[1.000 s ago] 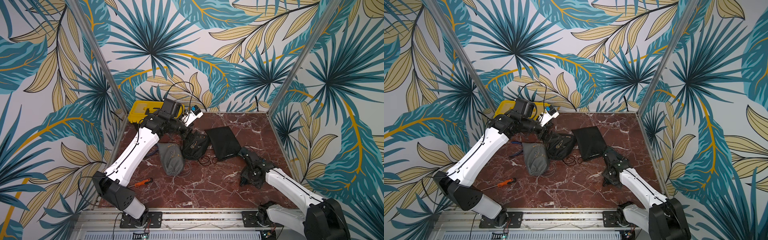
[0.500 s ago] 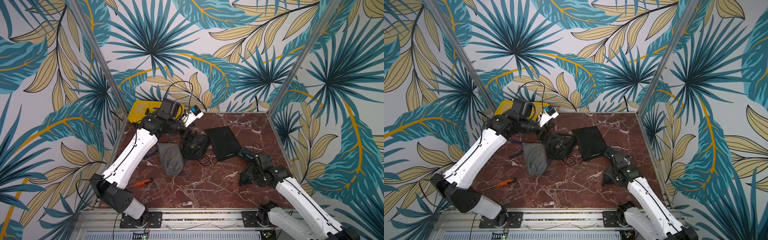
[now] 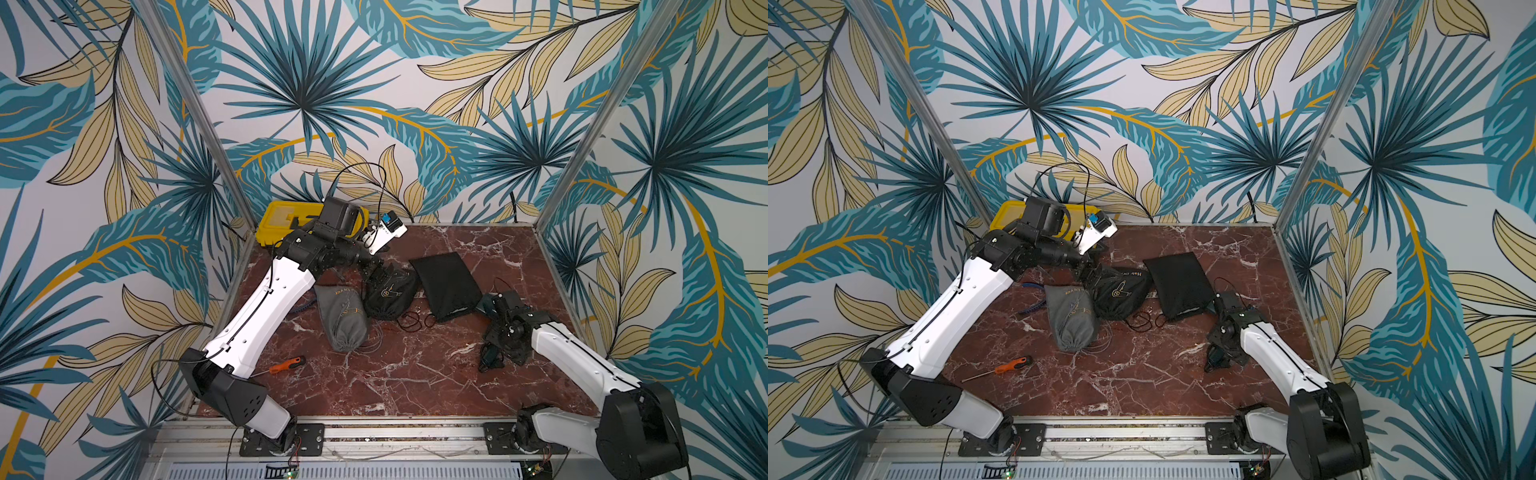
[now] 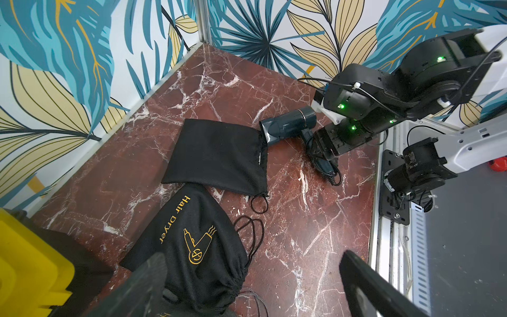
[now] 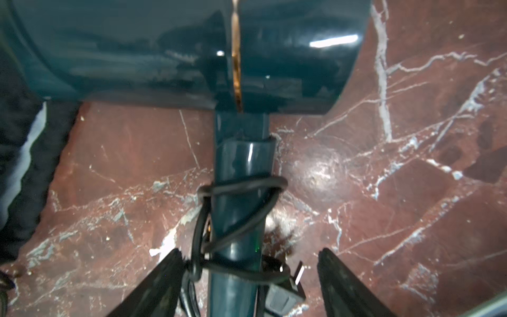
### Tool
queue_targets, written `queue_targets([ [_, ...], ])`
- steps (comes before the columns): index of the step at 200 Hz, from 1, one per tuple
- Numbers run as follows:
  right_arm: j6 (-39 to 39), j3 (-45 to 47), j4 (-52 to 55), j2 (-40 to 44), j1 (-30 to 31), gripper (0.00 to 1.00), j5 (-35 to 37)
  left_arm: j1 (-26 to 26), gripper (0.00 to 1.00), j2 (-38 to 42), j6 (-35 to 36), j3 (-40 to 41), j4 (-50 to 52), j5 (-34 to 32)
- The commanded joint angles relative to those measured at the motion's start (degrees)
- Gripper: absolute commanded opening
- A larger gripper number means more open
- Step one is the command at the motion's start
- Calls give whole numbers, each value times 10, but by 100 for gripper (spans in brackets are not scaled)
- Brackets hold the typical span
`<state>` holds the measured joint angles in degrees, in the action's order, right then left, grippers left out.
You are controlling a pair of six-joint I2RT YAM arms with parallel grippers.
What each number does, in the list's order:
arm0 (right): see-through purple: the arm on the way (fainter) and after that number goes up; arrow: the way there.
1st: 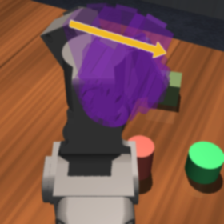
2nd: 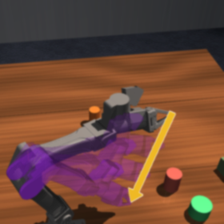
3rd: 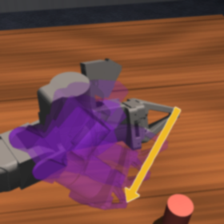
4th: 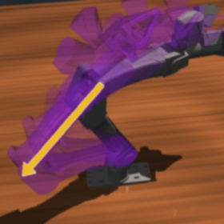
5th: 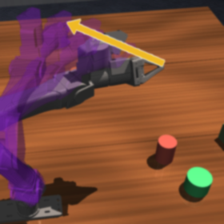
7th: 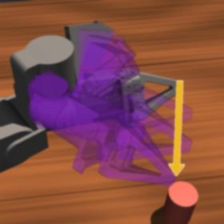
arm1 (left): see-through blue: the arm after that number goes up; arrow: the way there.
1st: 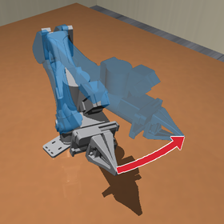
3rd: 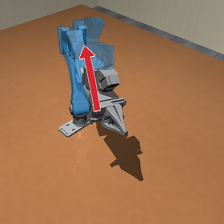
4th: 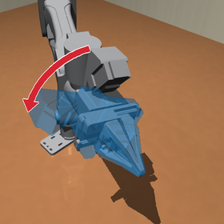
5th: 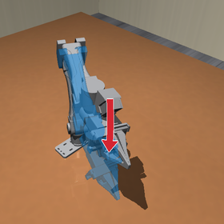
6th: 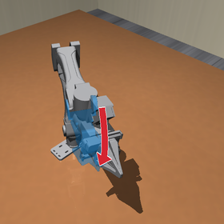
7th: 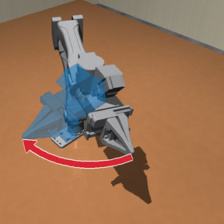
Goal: Pack away hair dryers
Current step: Pick up the hair dryer from the center of the board.
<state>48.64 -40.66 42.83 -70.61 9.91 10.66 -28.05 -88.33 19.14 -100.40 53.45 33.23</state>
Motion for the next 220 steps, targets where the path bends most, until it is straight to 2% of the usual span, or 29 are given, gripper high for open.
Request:
queue_targets([
  [1, -16, 18, -34, -11, -13, 78, -10, 0, 99, 15, 9, 7, -2, -5],
  [44, -32, 29, -67, -55, -31, 78, -28, -1, 99, 12, 7, 10, -2, -3],
  [81, -39, 37, -75, -76, -34, 67, -26, -1, 99, 12, 6, 12, -1, -3],
  [147, -85, 44, -62, -20, -35, 8, -14, 0, 100, 6, -10, 0, -2, -7],
  [162, -105, 45, -66, 12, -35, 0, -24, 0, 99, -2, -26, -12, -2, -26],
  [192, -147, 35, -58, 97, -34, 0, -61, 0, 100, -12, -39, -38, -2, -42],
  [220, -209, 24, -74, 195, -33, 0, -151, 1, 99, -12, -33, -74, -1, -54],
])
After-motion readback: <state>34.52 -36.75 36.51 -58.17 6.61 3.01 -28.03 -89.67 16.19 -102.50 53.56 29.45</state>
